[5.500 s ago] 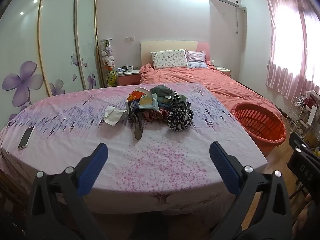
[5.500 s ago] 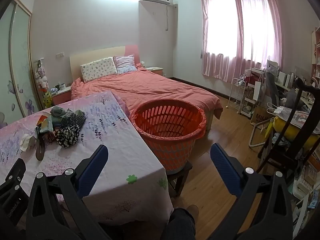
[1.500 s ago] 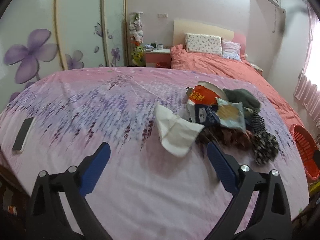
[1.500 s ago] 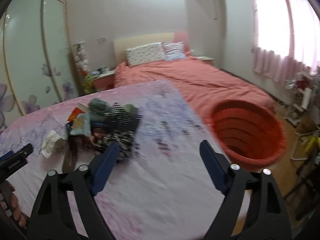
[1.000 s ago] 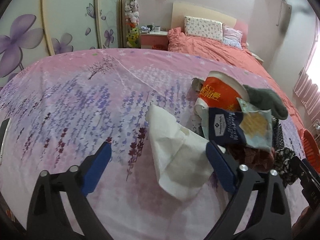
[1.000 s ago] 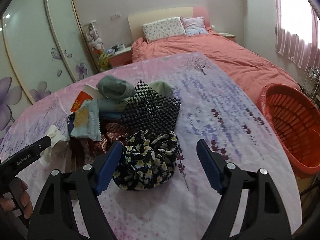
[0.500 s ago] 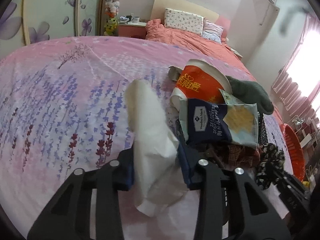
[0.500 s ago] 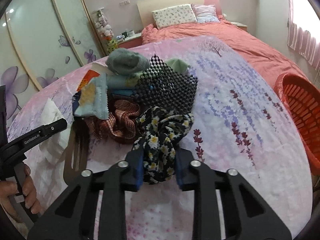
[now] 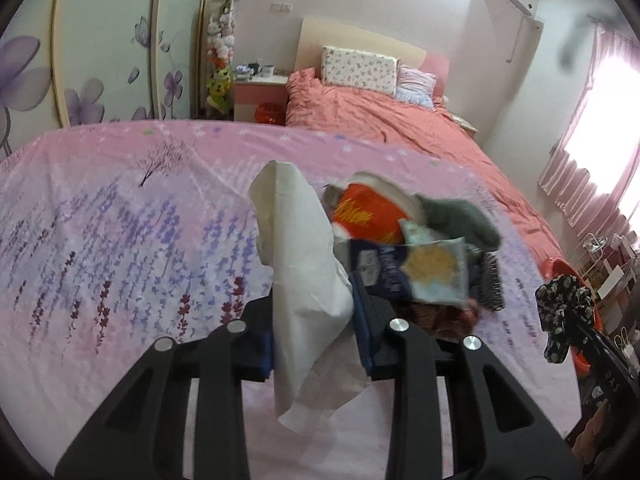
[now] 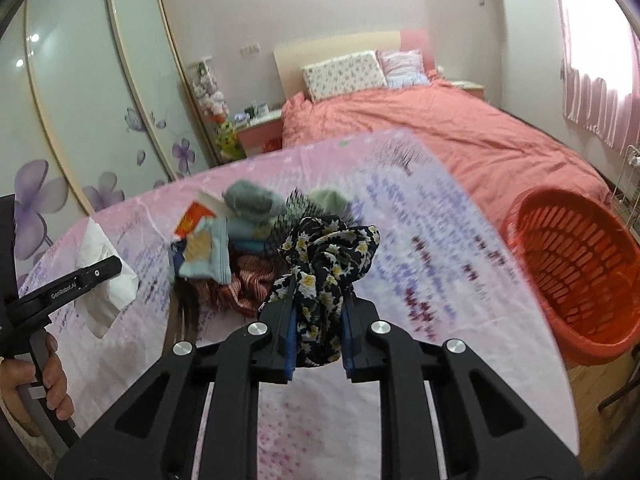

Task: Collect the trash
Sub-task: 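Carry both items to the orange basket and open both tools to drop them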

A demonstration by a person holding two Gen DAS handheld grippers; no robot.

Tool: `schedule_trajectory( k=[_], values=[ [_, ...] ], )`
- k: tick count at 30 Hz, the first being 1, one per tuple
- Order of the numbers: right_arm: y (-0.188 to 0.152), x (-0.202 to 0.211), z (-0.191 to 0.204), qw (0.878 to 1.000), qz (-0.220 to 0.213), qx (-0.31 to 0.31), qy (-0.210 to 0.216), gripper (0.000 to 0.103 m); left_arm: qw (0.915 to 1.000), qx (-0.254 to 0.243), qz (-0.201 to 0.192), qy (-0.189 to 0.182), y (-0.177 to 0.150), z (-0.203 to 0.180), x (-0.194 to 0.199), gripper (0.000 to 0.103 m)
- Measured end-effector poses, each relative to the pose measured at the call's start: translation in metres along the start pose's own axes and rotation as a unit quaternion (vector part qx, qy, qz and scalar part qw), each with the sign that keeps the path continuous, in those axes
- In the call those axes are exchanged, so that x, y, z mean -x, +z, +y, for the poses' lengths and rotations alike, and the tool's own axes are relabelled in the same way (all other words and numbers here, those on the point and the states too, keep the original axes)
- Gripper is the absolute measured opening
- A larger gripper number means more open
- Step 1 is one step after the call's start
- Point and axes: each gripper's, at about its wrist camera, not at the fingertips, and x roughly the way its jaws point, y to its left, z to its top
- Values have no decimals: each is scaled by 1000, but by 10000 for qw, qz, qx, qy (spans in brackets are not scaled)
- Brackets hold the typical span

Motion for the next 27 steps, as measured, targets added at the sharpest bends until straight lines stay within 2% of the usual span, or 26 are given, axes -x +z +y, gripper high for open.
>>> schedule_trajectory(
  k=[9,15,18,23,27],
  values=[
    [14,46,-31,9975,-625,-47,-317,17,9978,-417,-214,-470,5,-67,39,32],
    [21,65,-71,9928,-915,-236,-736,17,9918,-875,-207,-905,5,-139,45,32],
    [24,69,-94,9898,-987,-338,-966,17,9863,-1117,-130,-1203,2,-182,42,32],
    [28,73,-134,9836,-1111,-562,-1307,17,9724,-1556,16,-1735,-7,-259,30,32],
    [28,69,-164,9807,-1069,-885,-1374,17,9599,-1824,259,-2114,-18,-314,11,32]
  ],
)
